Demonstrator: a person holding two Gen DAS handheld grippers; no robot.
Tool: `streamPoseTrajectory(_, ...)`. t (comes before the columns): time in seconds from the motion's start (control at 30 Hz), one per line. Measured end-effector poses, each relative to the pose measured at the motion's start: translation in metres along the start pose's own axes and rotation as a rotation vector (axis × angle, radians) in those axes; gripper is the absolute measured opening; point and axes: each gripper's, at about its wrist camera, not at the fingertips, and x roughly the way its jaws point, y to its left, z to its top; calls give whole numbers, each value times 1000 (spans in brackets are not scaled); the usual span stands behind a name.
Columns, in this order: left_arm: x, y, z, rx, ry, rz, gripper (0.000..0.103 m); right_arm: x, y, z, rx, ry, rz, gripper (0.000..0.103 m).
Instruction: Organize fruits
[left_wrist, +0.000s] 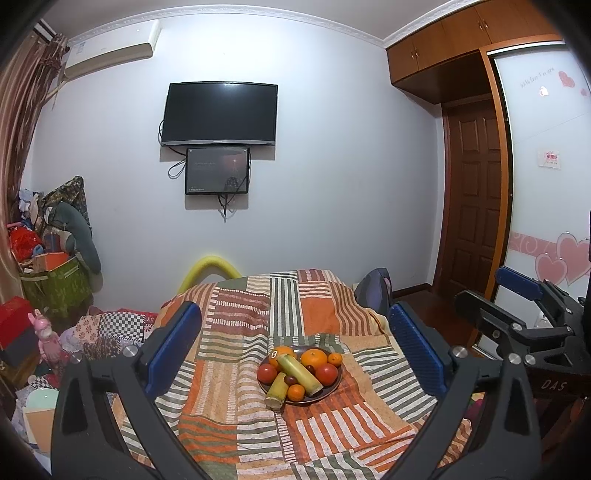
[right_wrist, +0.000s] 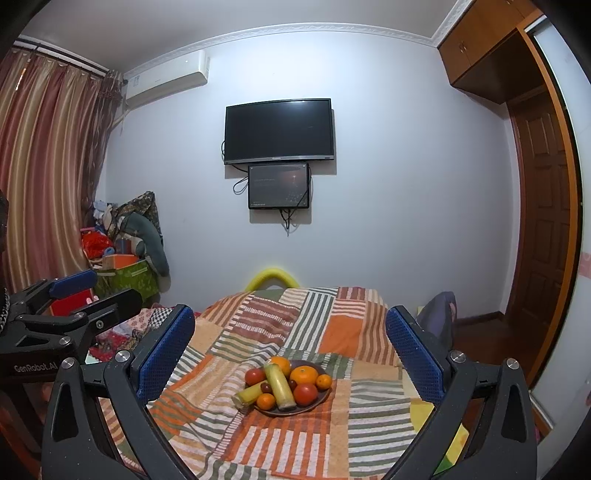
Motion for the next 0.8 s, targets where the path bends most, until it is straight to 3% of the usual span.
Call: streamPoseTrajectory(0.8, 0, 1, 3, -7, -1, -17, 103, 1, 0, 2, -6, 0, 1, 103)
